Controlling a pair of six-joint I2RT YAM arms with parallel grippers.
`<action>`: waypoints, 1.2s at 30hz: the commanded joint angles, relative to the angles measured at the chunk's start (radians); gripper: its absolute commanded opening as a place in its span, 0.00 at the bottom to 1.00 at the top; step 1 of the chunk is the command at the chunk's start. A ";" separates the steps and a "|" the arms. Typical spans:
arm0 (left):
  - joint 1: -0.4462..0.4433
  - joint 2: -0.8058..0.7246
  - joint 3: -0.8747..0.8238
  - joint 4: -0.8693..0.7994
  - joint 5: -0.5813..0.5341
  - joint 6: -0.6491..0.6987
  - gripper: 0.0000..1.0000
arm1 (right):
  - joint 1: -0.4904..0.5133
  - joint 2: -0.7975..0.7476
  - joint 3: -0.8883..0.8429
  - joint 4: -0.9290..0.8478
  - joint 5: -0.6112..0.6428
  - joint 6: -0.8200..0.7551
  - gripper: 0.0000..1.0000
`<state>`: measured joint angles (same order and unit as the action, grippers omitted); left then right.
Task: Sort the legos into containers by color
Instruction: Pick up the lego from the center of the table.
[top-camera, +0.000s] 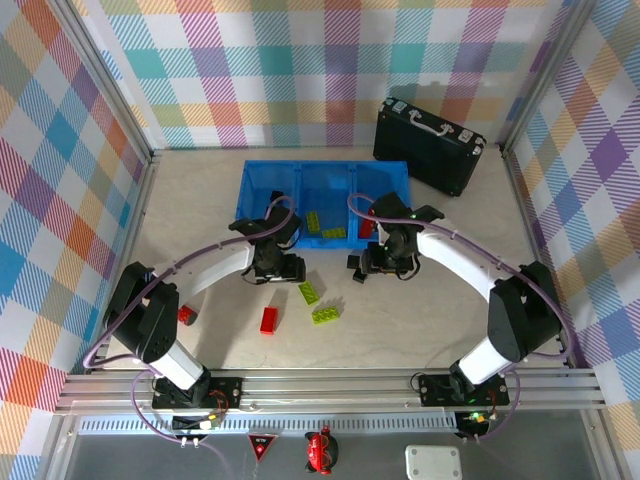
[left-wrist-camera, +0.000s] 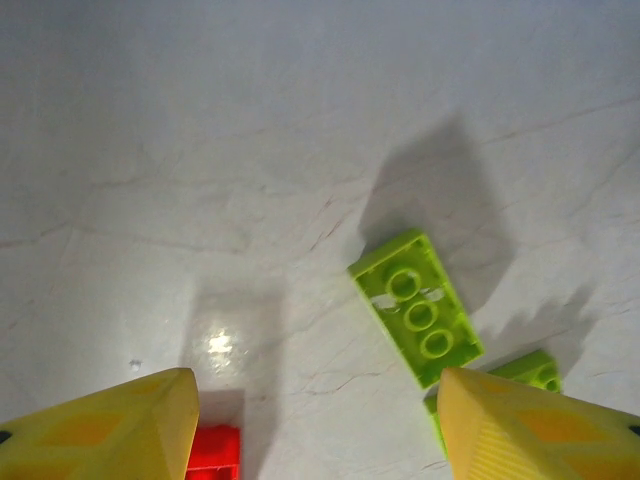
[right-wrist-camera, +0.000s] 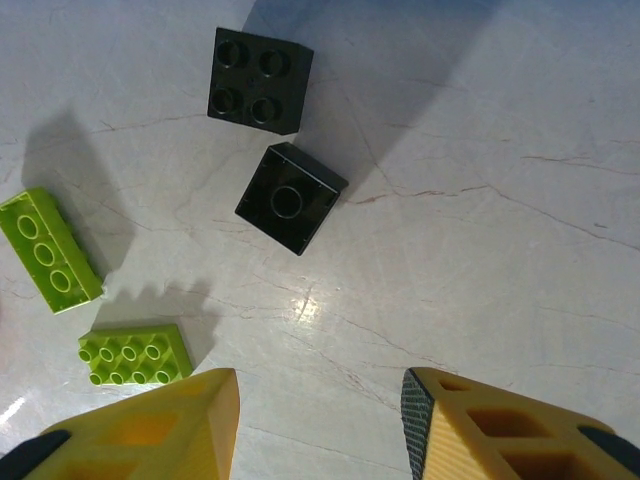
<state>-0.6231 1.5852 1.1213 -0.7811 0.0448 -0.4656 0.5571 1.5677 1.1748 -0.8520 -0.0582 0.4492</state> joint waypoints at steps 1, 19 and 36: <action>-0.013 -0.060 -0.047 -0.015 -0.036 -0.037 0.64 | 0.019 0.028 0.036 0.009 -0.013 0.008 0.48; -0.024 -0.247 -0.241 -0.046 -0.084 -0.103 0.63 | 0.104 0.185 0.094 0.060 0.110 0.026 0.61; -0.024 -0.345 -0.285 -0.073 -0.112 -0.127 0.63 | 0.130 0.319 0.098 0.164 0.175 0.134 0.61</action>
<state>-0.6346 1.2655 0.8524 -0.8135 -0.0475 -0.5838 0.6785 1.8774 1.2469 -0.6945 0.0944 0.5655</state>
